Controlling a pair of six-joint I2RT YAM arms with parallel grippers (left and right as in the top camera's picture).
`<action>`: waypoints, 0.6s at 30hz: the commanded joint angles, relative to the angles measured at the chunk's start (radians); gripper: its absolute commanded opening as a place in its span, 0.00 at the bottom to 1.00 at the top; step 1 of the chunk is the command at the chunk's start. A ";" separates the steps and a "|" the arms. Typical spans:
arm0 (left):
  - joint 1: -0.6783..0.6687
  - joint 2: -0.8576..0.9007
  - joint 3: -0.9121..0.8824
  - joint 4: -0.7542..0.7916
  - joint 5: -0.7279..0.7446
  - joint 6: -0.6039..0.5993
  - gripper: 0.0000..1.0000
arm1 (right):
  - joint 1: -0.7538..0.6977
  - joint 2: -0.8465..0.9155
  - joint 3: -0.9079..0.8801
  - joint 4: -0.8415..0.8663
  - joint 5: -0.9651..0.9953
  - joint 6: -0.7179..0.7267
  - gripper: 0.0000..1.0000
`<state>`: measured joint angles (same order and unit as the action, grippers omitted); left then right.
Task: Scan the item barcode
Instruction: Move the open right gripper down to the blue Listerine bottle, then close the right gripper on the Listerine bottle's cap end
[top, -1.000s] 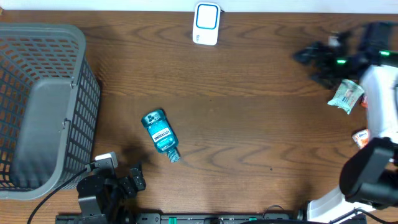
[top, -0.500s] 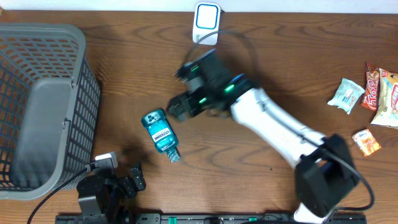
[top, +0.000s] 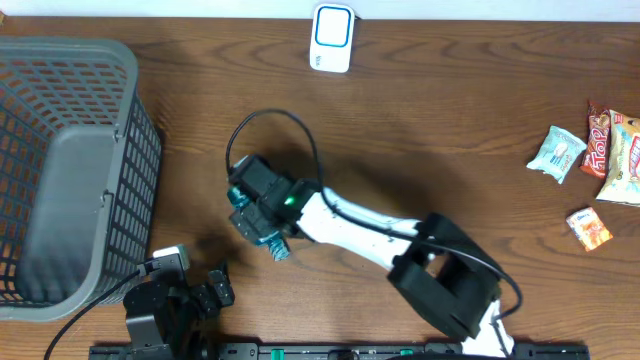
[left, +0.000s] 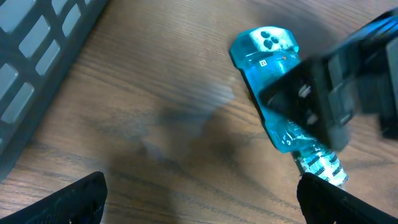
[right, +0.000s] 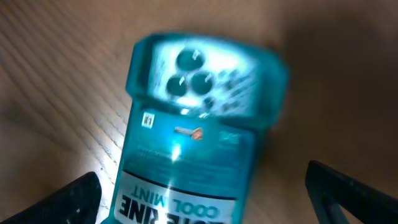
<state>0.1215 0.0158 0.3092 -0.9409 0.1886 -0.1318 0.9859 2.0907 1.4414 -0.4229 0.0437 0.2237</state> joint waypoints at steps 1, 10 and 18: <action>0.001 -0.004 -0.008 -0.031 0.003 -0.004 0.98 | 0.023 0.040 -0.004 0.005 0.042 0.003 0.99; 0.001 -0.004 -0.008 -0.031 0.003 -0.004 0.98 | 0.005 0.086 -0.003 -0.056 0.171 0.064 0.55; 0.001 -0.004 -0.008 -0.031 0.003 -0.004 0.98 | -0.121 0.075 -0.002 -0.275 0.213 0.151 0.49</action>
<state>0.1215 0.0158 0.3092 -0.9405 0.1886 -0.1322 0.9504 2.1296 1.4719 -0.6193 0.1711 0.3252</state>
